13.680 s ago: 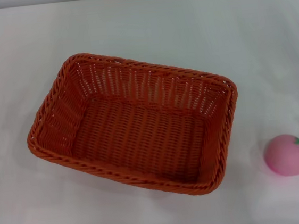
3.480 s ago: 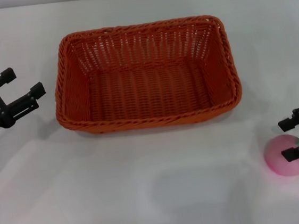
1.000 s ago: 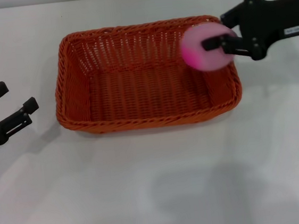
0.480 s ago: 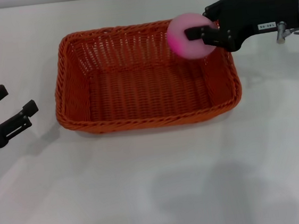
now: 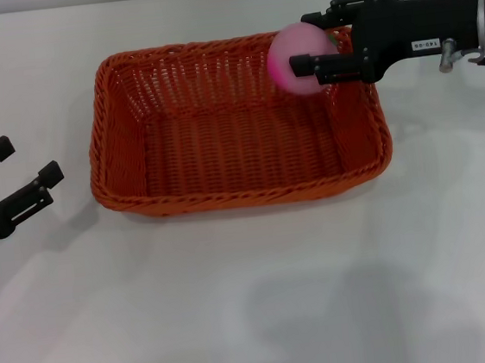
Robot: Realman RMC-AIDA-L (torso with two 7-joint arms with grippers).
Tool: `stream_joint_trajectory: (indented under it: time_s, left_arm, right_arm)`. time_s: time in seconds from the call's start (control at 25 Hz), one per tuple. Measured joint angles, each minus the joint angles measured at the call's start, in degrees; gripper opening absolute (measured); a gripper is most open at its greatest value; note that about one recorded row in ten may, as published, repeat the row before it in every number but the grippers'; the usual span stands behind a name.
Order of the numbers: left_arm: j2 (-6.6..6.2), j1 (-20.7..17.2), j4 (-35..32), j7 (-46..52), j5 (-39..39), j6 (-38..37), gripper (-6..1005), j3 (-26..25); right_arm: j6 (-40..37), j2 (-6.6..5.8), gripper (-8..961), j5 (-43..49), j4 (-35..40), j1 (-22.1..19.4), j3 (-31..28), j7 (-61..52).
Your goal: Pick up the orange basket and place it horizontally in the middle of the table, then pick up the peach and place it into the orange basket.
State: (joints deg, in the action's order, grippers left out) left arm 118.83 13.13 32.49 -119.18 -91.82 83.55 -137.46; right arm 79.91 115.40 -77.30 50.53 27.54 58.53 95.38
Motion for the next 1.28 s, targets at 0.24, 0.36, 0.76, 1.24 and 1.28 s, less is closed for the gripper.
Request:
stream_joint_trajectory:
  time_s: [0.24,0.36,0.76,1.24,1.28]
  left_arm:
    - [0.00,0.14,0.03,0.00,-0.02,0.36,878,0.00]
    - [0.00,0.15,0.04,0.00,-0.03,0.37,878,0.00]
    - [0.00,-0.20,0.39,0.00,-0.03,0.46,877,0.00]
    - [-0.18,-0.30,0.63,-0.68,1.92,0.35,878,-1.66]
    - [-0.18,-0.30,0.65,-1.24,2.60,0.34,878,-1.66]
  right_arm:
    - [-0.34,0.00,680,-0.05,-0.11,0.05,0.01,0.14]
    - [-0.47,0.00,709,-0.05,-0.13,0.06,0.01,0.15]
    - [0.79,-0.24,701,-3.63,0.23,-0.88,-0.45,0.31]
    - [7.13,-0.52,696,-11.40,-0.45,-8.48,-15.69,4.17]
    - [7.15,-0.55,695,-11.97,-1.55,-9.20,-17.16,5.51]
